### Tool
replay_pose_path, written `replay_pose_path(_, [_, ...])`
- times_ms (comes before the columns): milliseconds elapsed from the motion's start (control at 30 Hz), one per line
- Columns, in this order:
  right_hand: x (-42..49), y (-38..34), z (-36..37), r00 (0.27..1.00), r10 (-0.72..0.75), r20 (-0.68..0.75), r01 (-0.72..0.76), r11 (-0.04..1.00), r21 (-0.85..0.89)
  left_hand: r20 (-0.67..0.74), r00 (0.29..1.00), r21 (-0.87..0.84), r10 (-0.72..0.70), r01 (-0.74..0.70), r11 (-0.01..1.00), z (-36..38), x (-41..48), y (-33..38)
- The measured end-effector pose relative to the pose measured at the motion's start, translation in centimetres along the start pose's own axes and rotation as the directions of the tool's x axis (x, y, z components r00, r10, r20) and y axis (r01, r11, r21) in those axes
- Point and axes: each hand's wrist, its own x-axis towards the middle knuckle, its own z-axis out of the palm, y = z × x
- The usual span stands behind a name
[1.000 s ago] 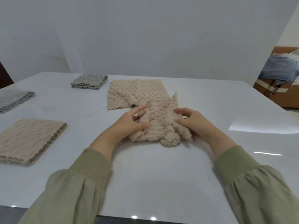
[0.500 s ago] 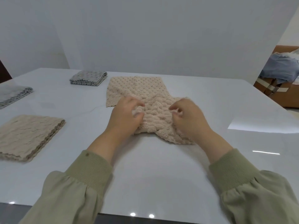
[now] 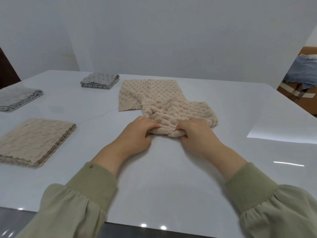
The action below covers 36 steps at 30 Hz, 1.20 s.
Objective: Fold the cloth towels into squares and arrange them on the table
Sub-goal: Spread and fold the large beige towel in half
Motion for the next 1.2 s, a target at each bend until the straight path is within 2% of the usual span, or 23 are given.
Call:
replay_pose_path(133, [0.5,0.2,-0.3,0.982,0.161,-0.096,-0.161,0.987,0.004,-0.062,0.998,0.009,0.007,-0.007,1.0,0.1,0.6,-0.3])
replay_pose_path(200, [0.7,0.4,-0.3,0.976,0.177,-0.127,-0.185,0.982,-0.048,-0.119,0.993,-0.043,-0.005,0.0,0.999,0.1,0.7,-0.1])
replay_pose_path(267, [0.7,0.4,-0.2,0.989,0.091,-0.118,-0.098,0.993,-0.059,-0.151,0.985,-0.156,-0.083,0.059,0.986,-0.1,0.7,0.3])
replay_pose_path(400, [0.5,-0.1,-0.1,0.994,-0.098,0.053,0.09,0.986,0.139,-0.193,0.95,-0.429,-0.245,0.142,0.892,-0.3,0.9,0.7])
replay_pose_path(433, [0.5,-0.1,0.0,0.992,-0.119,0.039,0.113,0.984,0.138,-0.191,0.945,-0.472,-0.266,0.149,0.869,-0.2,1.0,0.7])
replay_pose_path(500, [0.6,0.0,0.1,0.998,-0.065,-0.01,0.066,0.987,0.144,-0.196,0.938,-0.496,-0.285,0.156,0.854,0.0,1.2,0.6])
replay_pose_path(567, [0.6,0.3,0.2,0.997,0.068,-0.035,-0.058,0.971,0.233,-0.265,0.929,-0.411,-0.257,0.133,0.902,-0.1,1.1,0.5])
replay_pose_path(600, [0.6,0.3,0.2,0.989,0.137,-0.053,-0.114,0.945,0.306,-0.312,0.929,-0.333,-0.198,0.089,0.939,-0.3,1.0,0.4])
replay_pose_path(633, [0.7,0.4,0.2,0.976,0.204,-0.072,-0.163,0.912,0.377,-0.335,0.936,-0.241,-0.108,0.026,0.97,-0.5,0.9,0.3])
replay_pose_path(700, [0.9,0.5,0.3,0.949,0.306,-0.071,-0.234,0.841,0.488,-0.272,0.959,-0.088,0.078,-0.106,0.991,-0.5,0.7,0.2])
replay_pose_path(800, [1.0,0.5,0.3,0.936,0.349,-0.054,-0.267,0.798,0.54,-0.168,0.962,0.031,0.214,-0.212,0.977,0.0,0.6,0.1])
replay_pose_path(967, [1.2,0.6,0.5,0.934,0.354,-0.053,-0.273,0.801,0.532,-0.293,0.914,0.078,0.28,-0.269,0.96,0.2,1.2,-0.4])
replay_pose_path(1033, [1.1,0.7,0.4,0.94,0.341,-0.028,-0.271,0.791,0.549,-0.31,0.92,0.003,0.241,-0.252,0.968,0.1,1.0,0.0])
replay_pose_path(1067, [1.0,0.7,0.4,0.94,0.342,-0.008,-0.273,0.766,0.582,-0.291,0.942,-0.088,0.166,-0.199,0.976,0.0,0.8,0.4])
replay_pose_path(1133, [0.9,0.7,-0.3,0.927,0.372,0.041,-0.291,0.647,0.705,-0.184,0.983,-0.298,-0.01,-0.047,0.953,-0.1,0.4,0.7])
replay_pose_path(1200, [1.0,1.1,-1.4,0.921,0.385,0.066,-0.286,0.55,0.785,-0.132,0.986,-0.474,-0.105,0.03,0.88,-0.6,0.3,0.6])
